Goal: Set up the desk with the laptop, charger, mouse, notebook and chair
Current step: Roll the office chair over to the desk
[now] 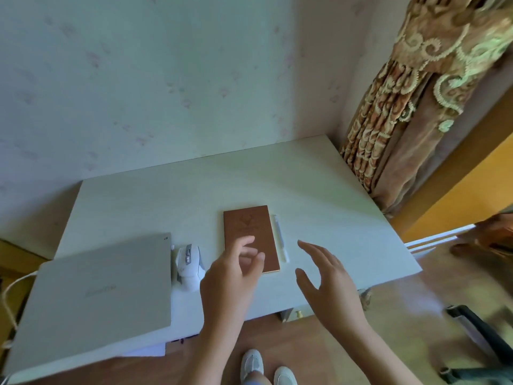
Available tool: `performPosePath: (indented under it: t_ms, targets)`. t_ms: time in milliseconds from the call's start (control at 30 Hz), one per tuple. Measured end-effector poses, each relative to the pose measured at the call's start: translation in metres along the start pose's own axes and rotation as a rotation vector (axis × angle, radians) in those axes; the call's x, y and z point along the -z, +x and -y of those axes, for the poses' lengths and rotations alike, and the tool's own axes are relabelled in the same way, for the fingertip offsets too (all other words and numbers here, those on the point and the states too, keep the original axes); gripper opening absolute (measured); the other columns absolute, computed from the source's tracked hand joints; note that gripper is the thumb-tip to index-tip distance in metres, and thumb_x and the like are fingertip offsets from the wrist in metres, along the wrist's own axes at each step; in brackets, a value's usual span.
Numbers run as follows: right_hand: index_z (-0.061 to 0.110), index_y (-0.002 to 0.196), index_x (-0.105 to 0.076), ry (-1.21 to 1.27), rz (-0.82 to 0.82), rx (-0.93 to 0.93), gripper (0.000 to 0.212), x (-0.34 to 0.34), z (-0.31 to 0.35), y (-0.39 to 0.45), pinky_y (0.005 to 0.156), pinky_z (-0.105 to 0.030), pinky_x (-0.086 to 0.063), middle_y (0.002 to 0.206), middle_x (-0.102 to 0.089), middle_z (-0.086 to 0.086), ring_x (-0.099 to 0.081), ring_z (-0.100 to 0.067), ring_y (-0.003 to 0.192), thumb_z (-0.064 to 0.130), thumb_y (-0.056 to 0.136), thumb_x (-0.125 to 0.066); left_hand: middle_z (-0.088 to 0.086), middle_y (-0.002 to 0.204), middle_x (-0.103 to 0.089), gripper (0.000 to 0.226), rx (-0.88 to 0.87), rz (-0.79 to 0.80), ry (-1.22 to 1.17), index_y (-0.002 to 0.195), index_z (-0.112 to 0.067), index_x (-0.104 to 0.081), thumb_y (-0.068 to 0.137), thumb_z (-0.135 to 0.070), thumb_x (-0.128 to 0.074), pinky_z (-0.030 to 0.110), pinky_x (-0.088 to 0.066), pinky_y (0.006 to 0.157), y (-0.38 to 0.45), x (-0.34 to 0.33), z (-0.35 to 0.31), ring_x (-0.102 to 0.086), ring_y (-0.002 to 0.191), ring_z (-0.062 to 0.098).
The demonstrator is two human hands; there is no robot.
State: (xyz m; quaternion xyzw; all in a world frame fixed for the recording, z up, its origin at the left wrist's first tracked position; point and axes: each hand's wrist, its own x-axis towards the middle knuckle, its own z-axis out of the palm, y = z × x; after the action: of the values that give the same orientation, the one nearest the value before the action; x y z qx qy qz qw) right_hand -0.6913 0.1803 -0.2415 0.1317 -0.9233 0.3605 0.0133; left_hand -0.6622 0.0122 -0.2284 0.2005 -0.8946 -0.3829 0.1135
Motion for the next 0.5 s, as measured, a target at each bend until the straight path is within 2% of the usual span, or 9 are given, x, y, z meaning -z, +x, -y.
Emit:
performPosePath:
  t_ms: [133,267,333,500]
  targets:
    - [0.034,0.127,-0.053,0.141,-0.069,-0.018,0.042,0.025,0.022,-0.025,0.093,-0.02,-0.041,0.124,-0.055,0.022,-0.049,0.001,0.117,0.023,0.087,-0.062,-0.027,0.086,-0.067,0.024,-0.091,-0.078,0.014,0.106,-0.038,-0.063,0.084,-0.034,-0.069,0.021,-0.047,0.063,-0.021,0.027,-0.018,-0.062,0.079,-0.008]
    - [0.039,0.125,-0.052,0.147,-0.147,-0.033,0.04,0.046,0.04,-0.047,0.089,-0.01,-0.036,0.119,-0.05,0.032,-0.044,0.01,0.115,0.026,0.088,-0.061,-0.027,0.085,-0.068,0.021,-0.18,-0.056,-0.044,0.103,-0.037,-0.064,0.082,-0.034,-0.07,0.017,-0.044,0.06,-0.033,0.044,-0.032,-0.062,0.078,-0.007]
    - [0.039,0.123,-0.053,0.154,-0.187,-0.063,0.039,0.053,0.048,-0.061,0.09,-0.012,-0.038,0.119,-0.051,0.032,-0.044,0.01,0.115,0.025,0.088,-0.061,-0.027,0.084,-0.068,0.02,-0.239,-0.032,-0.075,0.101,-0.036,-0.065,0.082,-0.033,-0.071,0.019,-0.047,0.062,-0.04,0.051,-0.036,-0.063,0.078,-0.006]
    - [0.043,0.123,-0.051,0.128,-0.243,-0.177,0.039,0.049,0.067,-0.114,0.088,-0.004,-0.032,0.122,-0.053,0.03,-0.044,0.01,0.116,0.027,0.088,-0.06,-0.028,0.083,-0.067,0.016,-0.323,0.116,-0.088,0.098,-0.039,-0.062,0.083,-0.036,-0.067,0.022,-0.05,0.064,-0.066,0.065,-0.025,-0.062,0.082,-0.007]
